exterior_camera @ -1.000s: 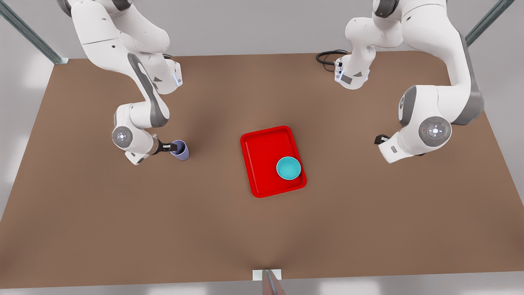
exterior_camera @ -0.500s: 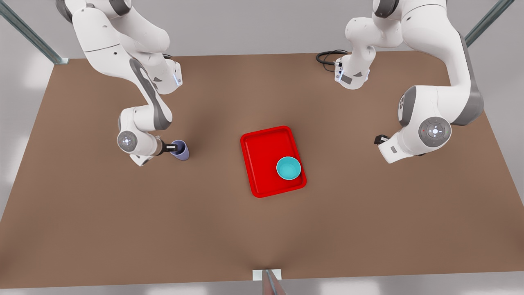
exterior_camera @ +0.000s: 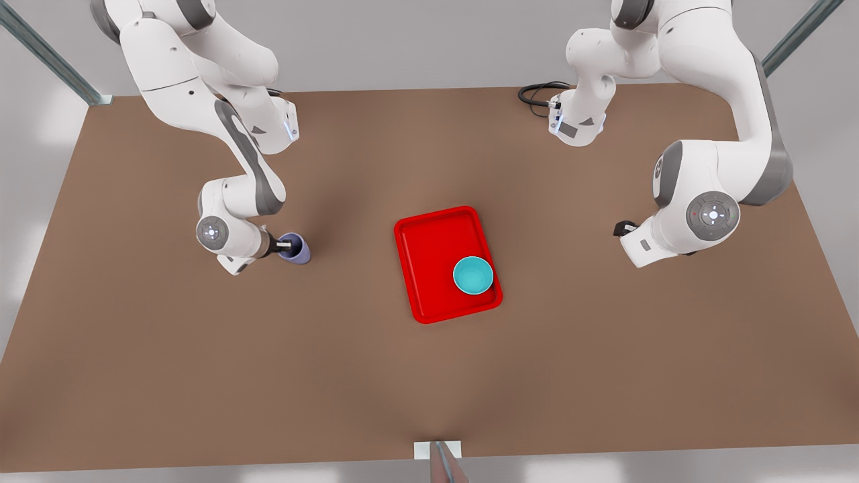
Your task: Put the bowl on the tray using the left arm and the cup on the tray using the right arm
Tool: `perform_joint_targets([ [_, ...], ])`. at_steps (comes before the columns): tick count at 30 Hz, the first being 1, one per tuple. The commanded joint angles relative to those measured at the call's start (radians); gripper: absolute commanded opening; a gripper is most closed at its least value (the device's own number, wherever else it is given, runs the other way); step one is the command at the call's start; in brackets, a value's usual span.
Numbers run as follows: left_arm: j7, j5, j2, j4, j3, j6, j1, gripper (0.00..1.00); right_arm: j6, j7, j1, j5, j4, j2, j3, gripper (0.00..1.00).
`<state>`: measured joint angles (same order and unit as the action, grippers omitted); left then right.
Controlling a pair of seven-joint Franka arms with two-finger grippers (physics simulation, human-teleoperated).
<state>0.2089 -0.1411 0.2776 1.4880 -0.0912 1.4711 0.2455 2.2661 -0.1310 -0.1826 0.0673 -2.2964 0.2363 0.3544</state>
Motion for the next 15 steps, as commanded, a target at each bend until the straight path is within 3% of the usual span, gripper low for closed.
perform_joint_targets([
  [1, 0.0, 0.0, 0.0, 0.0, 0.001, 0.0, 0.0, 1.0, 0.0, -0.002, 0.0, -0.003, 0.0, 0.0, 0.0, 0.21],
  [11, -0.017, 0.0, 0.012, 0.0, 0.002, 0.0, 0.0, 1.0, 0.0, -0.001, 0.0, -0.003, 0.008, -0.006, 0.02, 0.21],
  [15, -0.017, 0.0, 0.012, 0.0, 0.002, 0.0, 0.0, 1.0, -0.062, -0.009, 0.0, -0.003, 0.13, -0.014, 0.018, 0.21],
])
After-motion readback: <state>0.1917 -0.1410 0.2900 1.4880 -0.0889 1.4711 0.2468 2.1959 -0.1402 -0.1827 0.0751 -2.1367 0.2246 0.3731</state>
